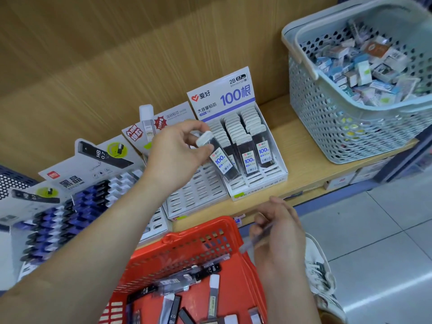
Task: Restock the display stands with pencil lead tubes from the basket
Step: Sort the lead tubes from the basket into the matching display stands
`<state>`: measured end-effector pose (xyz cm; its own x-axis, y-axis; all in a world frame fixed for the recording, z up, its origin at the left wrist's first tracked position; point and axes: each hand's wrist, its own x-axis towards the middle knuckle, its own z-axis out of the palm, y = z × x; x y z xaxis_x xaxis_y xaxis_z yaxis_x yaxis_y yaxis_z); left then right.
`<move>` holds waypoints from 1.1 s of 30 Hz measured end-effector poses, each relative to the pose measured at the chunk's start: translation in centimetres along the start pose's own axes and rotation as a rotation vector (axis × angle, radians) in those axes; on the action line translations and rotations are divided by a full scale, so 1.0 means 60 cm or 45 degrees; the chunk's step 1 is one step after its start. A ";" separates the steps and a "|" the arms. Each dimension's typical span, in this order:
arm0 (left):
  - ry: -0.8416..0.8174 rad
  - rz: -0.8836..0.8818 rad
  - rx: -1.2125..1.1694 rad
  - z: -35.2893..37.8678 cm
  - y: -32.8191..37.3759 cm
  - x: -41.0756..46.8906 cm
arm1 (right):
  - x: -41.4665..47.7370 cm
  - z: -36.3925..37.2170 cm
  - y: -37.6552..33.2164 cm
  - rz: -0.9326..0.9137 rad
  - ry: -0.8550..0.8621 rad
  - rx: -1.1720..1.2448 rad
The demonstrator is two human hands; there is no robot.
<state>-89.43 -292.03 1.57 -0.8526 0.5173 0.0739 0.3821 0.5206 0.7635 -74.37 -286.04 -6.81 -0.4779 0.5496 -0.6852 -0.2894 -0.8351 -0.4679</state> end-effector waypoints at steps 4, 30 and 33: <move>0.001 0.135 0.275 0.037 -0.025 0.002 | 0.001 0.004 0.003 0.036 0.069 0.119; -0.234 0.399 0.591 0.064 -0.014 0.022 | -0.006 0.018 0.012 0.104 0.045 0.249; -0.261 0.488 0.656 0.071 -0.018 0.022 | -0.008 0.018 0.014 0.097 0.032 0.253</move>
<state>-89.47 -289.03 -1.87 -0.5574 0.8220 0.1168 0.8087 0.5057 0.3005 -75.29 -287.03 -6.27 -0.4846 0.4828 -0.7294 -0.4121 -0.8615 -0.2965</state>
